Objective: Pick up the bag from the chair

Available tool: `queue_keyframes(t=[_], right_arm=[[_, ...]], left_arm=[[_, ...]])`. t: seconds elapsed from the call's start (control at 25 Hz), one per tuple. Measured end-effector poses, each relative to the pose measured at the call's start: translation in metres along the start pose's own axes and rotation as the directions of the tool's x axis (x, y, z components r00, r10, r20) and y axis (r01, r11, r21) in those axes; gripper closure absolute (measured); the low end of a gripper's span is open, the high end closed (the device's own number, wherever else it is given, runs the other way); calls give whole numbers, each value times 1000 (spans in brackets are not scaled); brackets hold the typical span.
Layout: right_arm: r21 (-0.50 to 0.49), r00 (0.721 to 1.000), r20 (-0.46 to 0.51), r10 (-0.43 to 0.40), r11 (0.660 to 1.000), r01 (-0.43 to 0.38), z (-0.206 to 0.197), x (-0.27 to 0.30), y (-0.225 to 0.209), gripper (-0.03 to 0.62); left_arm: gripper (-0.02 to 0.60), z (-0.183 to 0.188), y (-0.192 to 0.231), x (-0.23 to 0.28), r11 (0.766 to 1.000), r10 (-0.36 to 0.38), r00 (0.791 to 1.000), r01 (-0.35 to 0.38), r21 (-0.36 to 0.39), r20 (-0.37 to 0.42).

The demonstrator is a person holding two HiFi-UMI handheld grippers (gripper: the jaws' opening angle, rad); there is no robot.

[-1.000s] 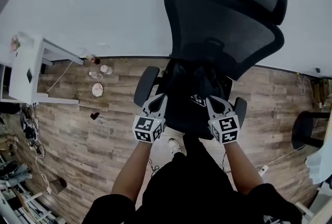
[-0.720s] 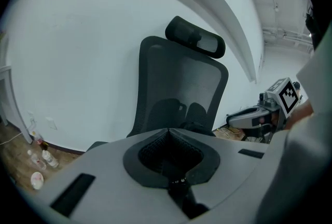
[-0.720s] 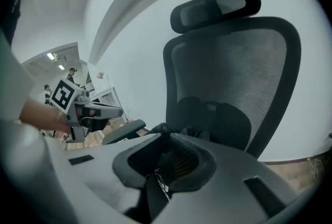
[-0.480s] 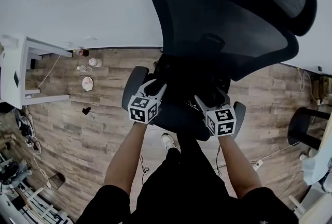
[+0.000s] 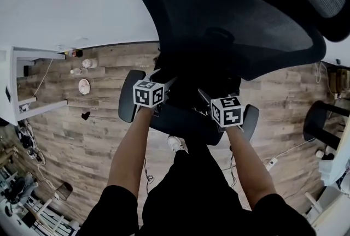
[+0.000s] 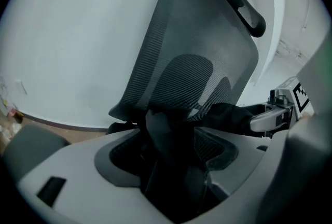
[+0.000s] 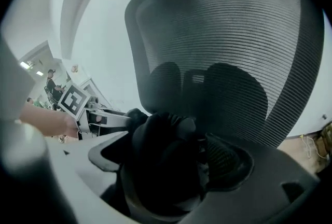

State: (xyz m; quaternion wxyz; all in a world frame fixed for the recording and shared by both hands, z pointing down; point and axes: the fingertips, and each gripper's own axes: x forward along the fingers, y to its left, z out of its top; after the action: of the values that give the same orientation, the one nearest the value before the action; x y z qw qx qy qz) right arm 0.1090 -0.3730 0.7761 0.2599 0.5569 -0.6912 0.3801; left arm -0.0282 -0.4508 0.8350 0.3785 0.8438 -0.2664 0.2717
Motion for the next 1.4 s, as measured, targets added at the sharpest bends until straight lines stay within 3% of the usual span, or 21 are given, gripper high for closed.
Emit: queue_keyframes(t=[0.08,0.12,0.24,0.36,0.52,0.76,0.88,1.04,1.4], right_arm=[[14,999,-38,9,1000,-8,-4,8,-5,166],[21,999,-53,9,1000,-8,-6,11,-8,172],[13,999,-47,-23,1000,23,-11,13,-19,366],[-35,999,-20,-36,999,35,-11,9,-17,461],[-71,998,45,-35,997,38,-5,-4,-11,484],[-155,989,145,-24,987,47,-1,-31,-1,494],[-167,977,209,-35,983,71,3,-52,0,498],[-168,952,303,-32,982,87,16,-83,0,502],[-153,908,418,-31,983,104,42,-155,0,508]], left_arm=[[282,0,3,11,998,-25,1000,25,-59,3],[362,0,3,14,995,-33,999,34,-89,10],[471,-1,-6,18,990,-48,997,55,-132,53],[520,6,-20,8,996,-46,993,53,-66,109],[526,16,-38,-13,998,-46,985,40,39,165],[528,18,-70,-43,988,-35,981,6,152,190],[529,24,-94,-61,979,-83,971,37,201,225],[531,34,-135,-87,946,-179,951,96,309,254],[532,81,-192,-155,920,-260,884,104,378,389]])
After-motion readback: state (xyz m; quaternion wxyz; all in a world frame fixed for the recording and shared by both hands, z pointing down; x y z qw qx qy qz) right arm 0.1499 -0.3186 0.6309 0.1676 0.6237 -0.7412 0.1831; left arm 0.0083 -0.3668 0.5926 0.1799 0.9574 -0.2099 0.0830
